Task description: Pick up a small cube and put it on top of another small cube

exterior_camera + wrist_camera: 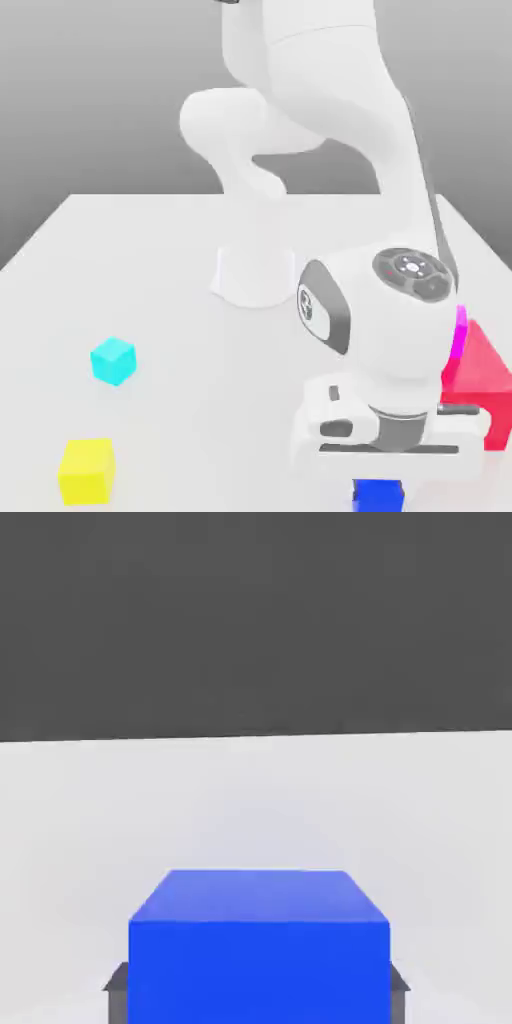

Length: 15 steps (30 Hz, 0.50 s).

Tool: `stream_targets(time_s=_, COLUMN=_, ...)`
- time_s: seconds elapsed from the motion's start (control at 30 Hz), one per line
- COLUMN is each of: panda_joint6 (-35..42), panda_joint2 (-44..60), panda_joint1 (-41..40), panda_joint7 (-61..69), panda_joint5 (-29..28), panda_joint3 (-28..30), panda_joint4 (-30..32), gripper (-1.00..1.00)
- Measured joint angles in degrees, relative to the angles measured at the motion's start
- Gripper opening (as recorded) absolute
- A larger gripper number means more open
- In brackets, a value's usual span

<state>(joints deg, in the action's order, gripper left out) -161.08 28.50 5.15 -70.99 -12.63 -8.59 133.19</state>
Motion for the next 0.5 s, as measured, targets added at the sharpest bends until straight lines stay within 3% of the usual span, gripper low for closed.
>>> stream_targets(time_s=0.2, panda_joint6=6.9, panda_joint2=-9.0, panda_joint1=-3.0, panda_joint7=2.3, panda_joint5=4.1, panda_joint3=-2.4, panda_joint4=2.1, gripper=-1.00)
stream_targets(time_s=0.5, panda_joint6=11.5, panda_joint2=-15.7, panda_joint1=-14.9, panda_joint7=-5.3, panda_joint5=11.7, panda_joint3=8.8, panda_joint4=3.7, gripper=-1.00)
